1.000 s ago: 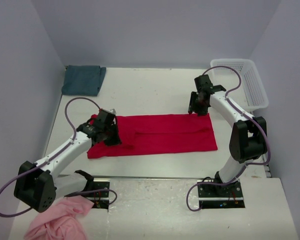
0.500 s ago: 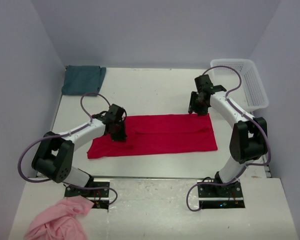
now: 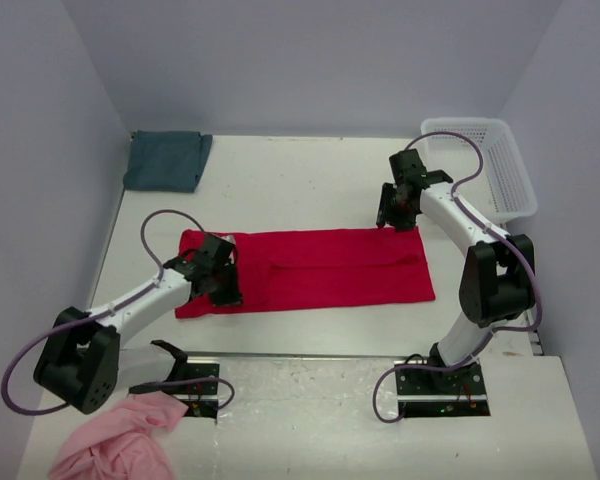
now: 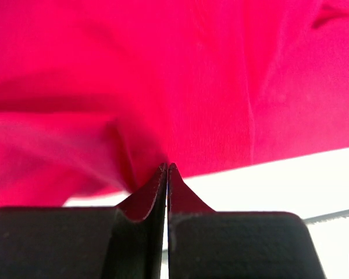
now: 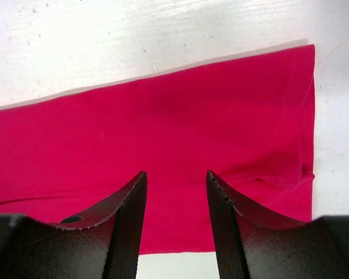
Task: Fold and stack the t-shirts
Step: Fold the other side of the tshirt into a rectangle
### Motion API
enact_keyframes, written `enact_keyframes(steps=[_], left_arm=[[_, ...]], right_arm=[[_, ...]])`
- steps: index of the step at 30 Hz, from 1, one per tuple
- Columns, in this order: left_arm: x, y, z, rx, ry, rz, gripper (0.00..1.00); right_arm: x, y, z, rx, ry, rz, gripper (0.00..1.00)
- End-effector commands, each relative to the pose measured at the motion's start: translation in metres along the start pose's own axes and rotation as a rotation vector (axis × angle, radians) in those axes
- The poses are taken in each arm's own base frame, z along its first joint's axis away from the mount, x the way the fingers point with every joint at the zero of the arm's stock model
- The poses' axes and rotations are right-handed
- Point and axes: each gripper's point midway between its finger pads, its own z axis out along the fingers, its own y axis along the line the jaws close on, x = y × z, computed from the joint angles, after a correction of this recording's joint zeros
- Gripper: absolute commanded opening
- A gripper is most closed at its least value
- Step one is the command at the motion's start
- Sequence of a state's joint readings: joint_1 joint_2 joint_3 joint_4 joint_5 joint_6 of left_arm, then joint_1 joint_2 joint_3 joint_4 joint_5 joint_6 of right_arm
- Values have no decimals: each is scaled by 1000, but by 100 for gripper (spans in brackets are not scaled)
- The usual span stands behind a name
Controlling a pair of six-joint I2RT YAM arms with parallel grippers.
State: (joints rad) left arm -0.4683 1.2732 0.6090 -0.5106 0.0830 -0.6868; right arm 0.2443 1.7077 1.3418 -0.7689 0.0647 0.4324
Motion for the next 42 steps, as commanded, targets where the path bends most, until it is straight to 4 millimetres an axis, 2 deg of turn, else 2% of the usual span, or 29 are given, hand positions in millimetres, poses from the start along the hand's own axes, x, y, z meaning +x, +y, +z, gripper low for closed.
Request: enact_keyframes(steps=[1,3,8,11,12,13,15,16,18,19,21,23,24,28,34,42], left_arm=[[14,1,-16,28,-8,-44,0],[16,2,-26,37,-29,-52,0],[30,1,-32,72,-31,-92,0],[15,1,-34,41,-81,-92,0],[3,-4,-39,38,-110,-90,0],[0,-2,-34,5,-100,-89,0],[-17,-17,-34,32,-113,-69,0],[-18,-17,-25,7,-83,-66,0],[-37,-32,-24,29,-108,-36,0],[-41,-32,-18,11,-95,-29,0],[-57,-44,-20,29,-123,-3,0],[-60,-43,-14,1,-105,5,0],[-70,-44,-16,-17,-129,11,0],[-70,-22,-3,-156,-87,-20,0],[-49,10,9,-283,-1,-61,0],[-42,22,-6,-332,-29,-135,0]], right_arm=[[-11,6,-12,-28,-54,-10,47],[-10,8,-11,-32,-51,-12,47],[-10,9,-11,-33,-49,-15,47],[-10,9,-10,-35,-48,-15,47],[-9,9,-10,-35,-46,-18,47],[-8,9,-10,-34,-44,-18,47],[-8,9,-10,-30,-44,-19,47],[-8,9,-11,-31,-45,-19,47],[-8,9,-13,-35,-52,-20,47],[-8,9,-13,-36,-51,-20,47],[-8,9,-14,-34,-52,-23,47],[-8,9,-14,-32,-55,-23,47],[-8,9,-14,-33,-53,-23,47],[-10,8,-16,-32,-60,-23,47],[-9,10,-17,-46,-62,-26,47],[-9,12,-17,-53,-59,-26,47]])
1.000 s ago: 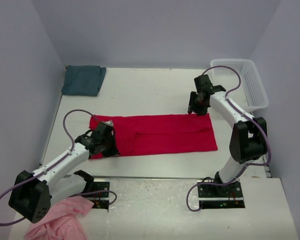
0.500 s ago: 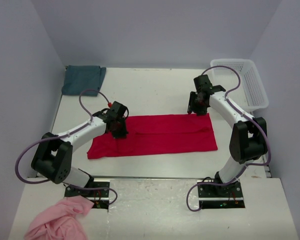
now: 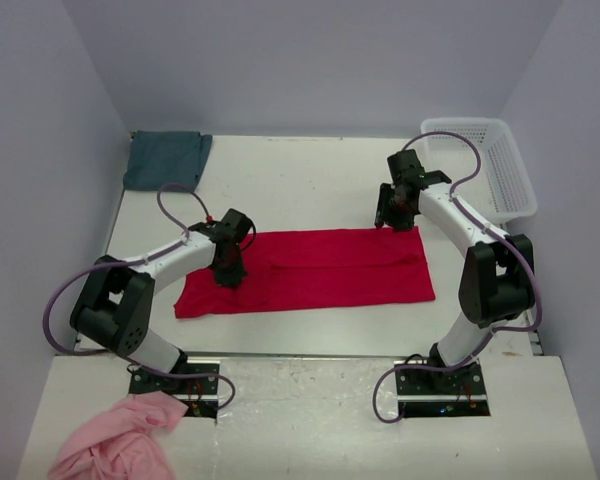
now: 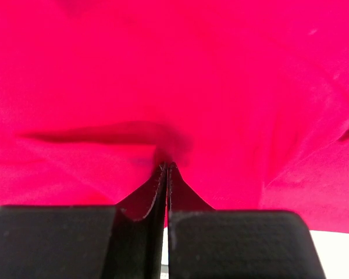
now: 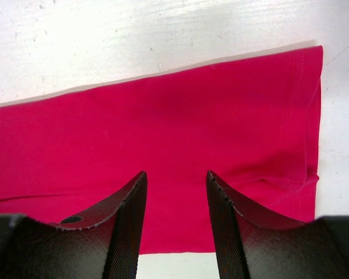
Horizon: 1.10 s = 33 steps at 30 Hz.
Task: Fold and stack the t-shirts
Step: Fold the other side of the tshirt into a rectangle, then rotate the tshirt 90 degrees
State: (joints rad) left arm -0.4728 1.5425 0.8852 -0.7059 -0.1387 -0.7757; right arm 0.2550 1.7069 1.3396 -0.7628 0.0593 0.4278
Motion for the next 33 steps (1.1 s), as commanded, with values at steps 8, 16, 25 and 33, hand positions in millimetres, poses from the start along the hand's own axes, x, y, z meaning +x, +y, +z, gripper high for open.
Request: enact_keyframes(steps=[8,16,25,33], left_arm=[[37,60,-21,-237,35,-205,0],[57,89,-57,-267,-24,-407,0],[3,54,-73,-165,-136,-319,0],[-65,-19,-43,-94,-125,-190,0]], right_arm=[[-11,10,-19,-58,-64,-13,47],[-9,19,-21,-91,-65,-25,47],[-5,18,-11,-62,-43,-29,47],[11,-9,8,96,17,9,44]])
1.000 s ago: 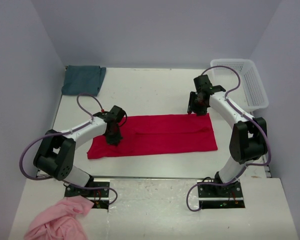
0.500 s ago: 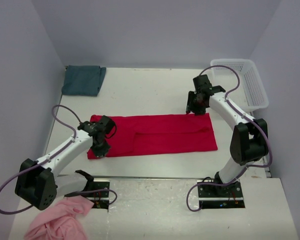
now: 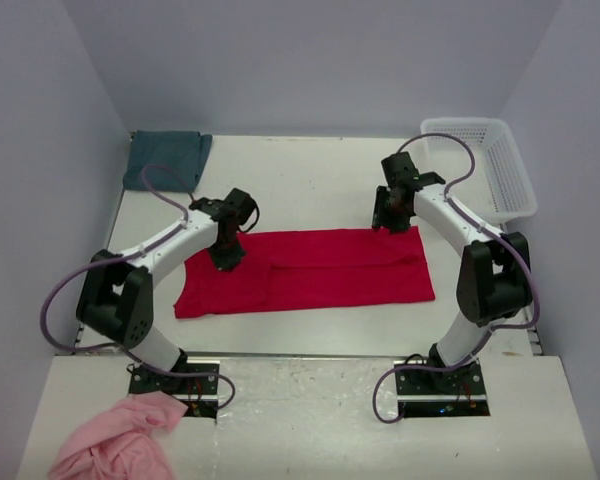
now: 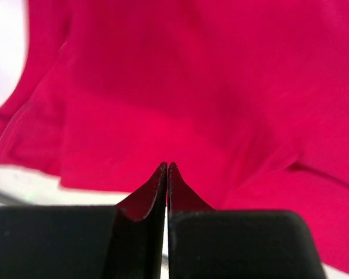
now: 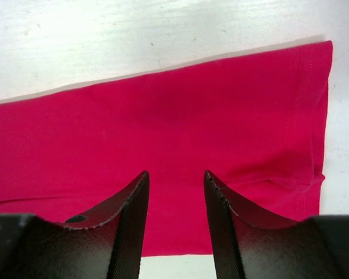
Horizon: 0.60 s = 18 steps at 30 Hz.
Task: Fold and stack the t-shirts
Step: Rotate the tshirt 90 degrees
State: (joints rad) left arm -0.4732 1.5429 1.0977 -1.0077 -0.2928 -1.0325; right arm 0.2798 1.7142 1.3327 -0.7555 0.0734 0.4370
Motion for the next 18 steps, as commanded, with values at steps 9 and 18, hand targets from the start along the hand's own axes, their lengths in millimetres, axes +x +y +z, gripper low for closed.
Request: enact_keyframes(steps=[9,18], left_arm=[[-52,-7,69,25,83,-56,0],[-52,-4,84,-7,92,-58,0]], right_arm=[[23,-17,7,68,39,21,0],[32,1,28,23,112,36,0]])
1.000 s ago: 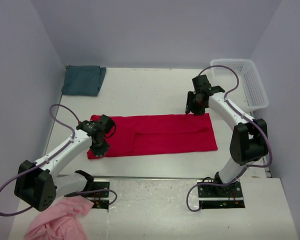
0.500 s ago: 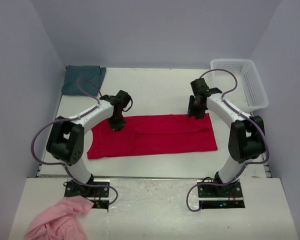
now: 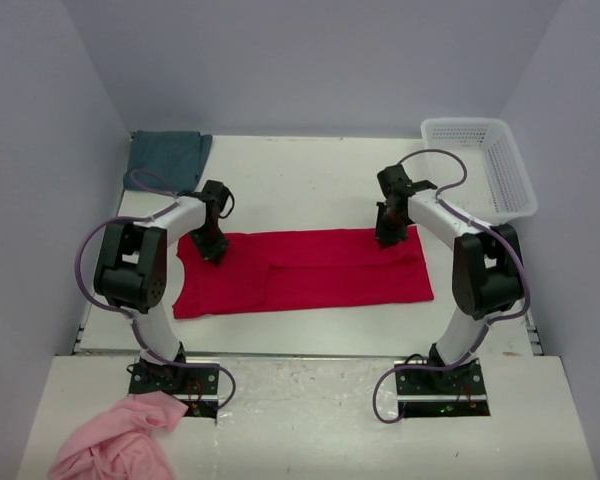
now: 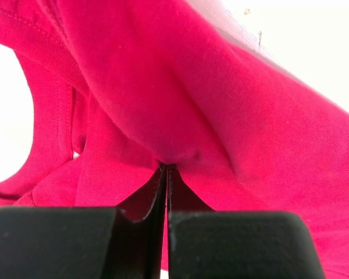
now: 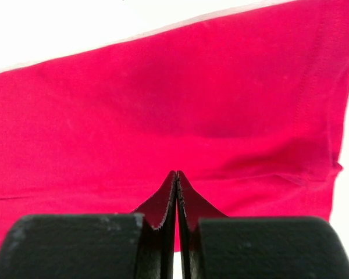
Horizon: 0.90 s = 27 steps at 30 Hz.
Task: Fold and stack the t-shirts
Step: Rotate the tshirt 90 degrees
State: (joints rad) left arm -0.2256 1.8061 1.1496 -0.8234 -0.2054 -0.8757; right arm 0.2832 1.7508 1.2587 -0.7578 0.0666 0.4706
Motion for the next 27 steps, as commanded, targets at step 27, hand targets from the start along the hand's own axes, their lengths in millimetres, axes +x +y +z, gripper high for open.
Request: enact_keyframes(steps=[27], left_arm=[[-28,-72,57,76,49,158,0]], right_arm=[[120,52,25,-95,224,-83,0]])
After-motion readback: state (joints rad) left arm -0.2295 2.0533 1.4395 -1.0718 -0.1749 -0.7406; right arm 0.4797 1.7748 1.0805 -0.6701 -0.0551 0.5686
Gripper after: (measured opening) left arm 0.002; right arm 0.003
